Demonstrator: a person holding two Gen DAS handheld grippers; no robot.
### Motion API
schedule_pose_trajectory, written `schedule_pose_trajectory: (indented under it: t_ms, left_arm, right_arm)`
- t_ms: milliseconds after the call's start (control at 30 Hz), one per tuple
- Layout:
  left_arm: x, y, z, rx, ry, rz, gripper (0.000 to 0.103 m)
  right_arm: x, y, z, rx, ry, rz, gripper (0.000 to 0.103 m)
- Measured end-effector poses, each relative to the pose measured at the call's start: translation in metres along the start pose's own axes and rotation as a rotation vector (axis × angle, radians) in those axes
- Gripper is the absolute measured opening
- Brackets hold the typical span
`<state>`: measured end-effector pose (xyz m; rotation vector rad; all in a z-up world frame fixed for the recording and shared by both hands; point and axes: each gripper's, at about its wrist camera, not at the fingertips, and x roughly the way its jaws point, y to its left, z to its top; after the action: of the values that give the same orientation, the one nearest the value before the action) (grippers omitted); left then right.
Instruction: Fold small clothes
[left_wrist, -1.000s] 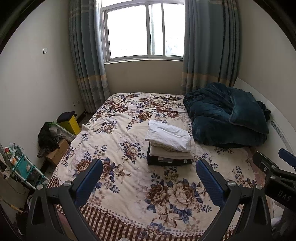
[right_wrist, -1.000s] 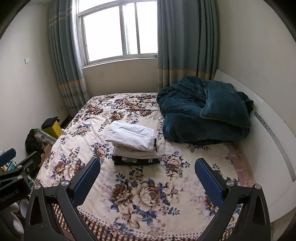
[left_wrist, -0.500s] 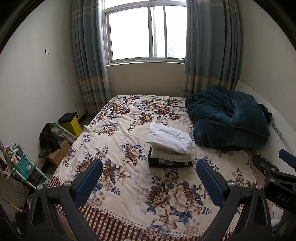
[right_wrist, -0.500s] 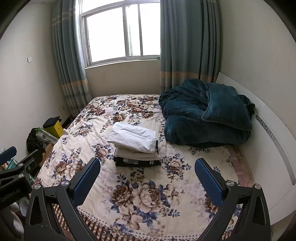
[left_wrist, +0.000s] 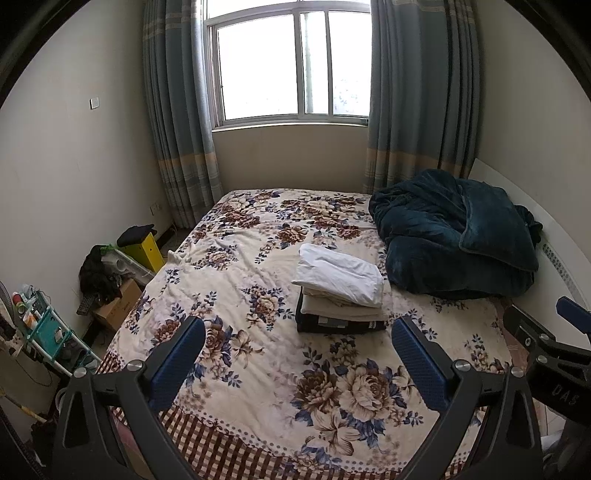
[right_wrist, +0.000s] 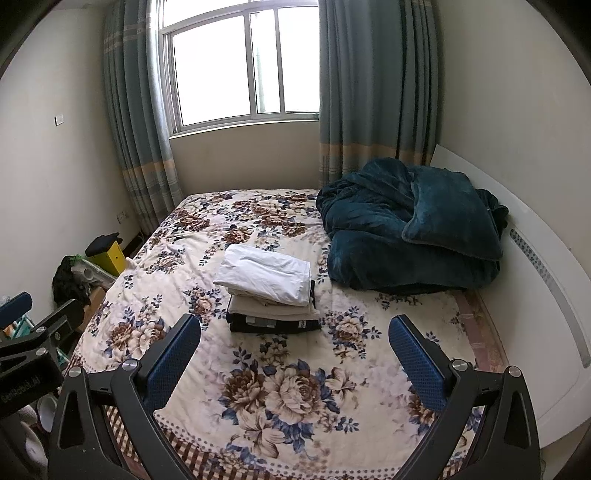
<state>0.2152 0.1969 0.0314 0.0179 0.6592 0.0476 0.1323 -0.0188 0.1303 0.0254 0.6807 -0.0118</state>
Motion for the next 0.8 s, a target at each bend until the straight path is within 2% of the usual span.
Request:
schedule_pose_trajectory:
  t_ms: [800]
  left_arm:
    - [-0.0033, -0.0022, -0.0024, 0.006, -0.007, -0.007, 0.103]
  right_arm:
    - [-0.0015, -0.0015, -0.0069, 0.014, -0.008, -0.010, 0.103]
